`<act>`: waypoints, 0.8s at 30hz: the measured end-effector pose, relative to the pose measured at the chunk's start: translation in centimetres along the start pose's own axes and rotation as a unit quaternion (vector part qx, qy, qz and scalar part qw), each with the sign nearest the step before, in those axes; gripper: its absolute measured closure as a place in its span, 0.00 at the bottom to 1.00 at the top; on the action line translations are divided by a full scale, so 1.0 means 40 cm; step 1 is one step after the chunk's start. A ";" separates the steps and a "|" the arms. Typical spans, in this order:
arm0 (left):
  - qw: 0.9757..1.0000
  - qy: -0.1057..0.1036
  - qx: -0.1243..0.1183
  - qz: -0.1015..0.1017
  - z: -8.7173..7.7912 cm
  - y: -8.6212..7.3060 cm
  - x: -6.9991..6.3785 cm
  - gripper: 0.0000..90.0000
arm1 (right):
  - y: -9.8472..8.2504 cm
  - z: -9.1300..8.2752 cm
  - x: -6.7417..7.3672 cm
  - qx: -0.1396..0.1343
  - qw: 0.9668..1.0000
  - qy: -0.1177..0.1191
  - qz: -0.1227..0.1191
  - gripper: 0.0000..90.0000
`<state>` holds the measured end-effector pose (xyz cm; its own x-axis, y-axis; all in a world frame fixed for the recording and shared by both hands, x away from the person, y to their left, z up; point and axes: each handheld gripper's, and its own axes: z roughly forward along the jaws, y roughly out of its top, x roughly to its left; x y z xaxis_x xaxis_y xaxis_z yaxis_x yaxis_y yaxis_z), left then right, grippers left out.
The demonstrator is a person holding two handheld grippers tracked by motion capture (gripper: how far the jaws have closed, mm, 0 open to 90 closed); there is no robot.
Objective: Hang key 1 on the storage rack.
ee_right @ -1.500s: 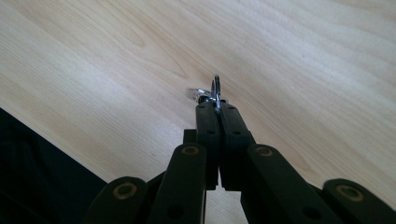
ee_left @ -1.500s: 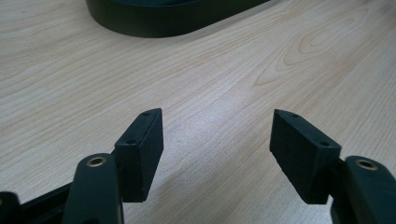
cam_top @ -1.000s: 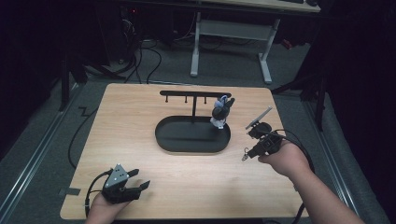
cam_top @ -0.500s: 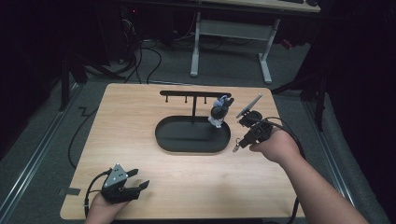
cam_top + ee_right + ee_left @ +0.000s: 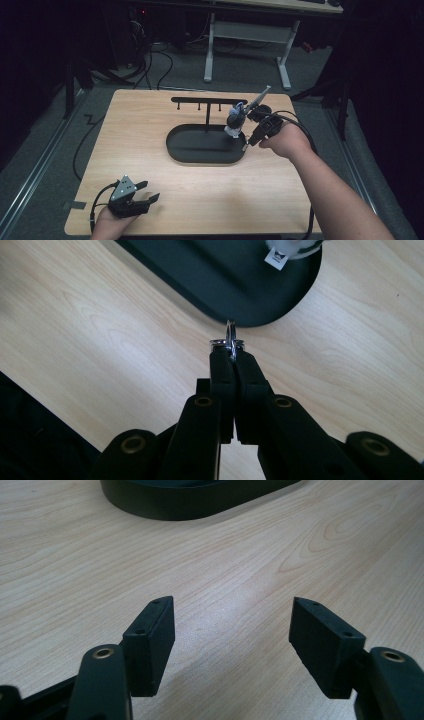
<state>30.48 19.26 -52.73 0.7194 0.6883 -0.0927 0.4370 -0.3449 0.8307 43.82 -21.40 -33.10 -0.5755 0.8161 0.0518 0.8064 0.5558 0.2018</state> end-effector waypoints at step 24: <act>1.000 -0.001 -0.001 -0.004 -0.001 -0.002 0.004 0.39 | 0.175 -0.012 0.034 0.001 1.000 0.010 -0.014 0.99</act>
<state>30.53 19.41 -52.80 0.7167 0.6899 -0.1012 0.4424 -0.3377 0.8308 48.62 -16.49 -31.15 -0.6007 0.7968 0.0652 0.7900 0.5790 0.2017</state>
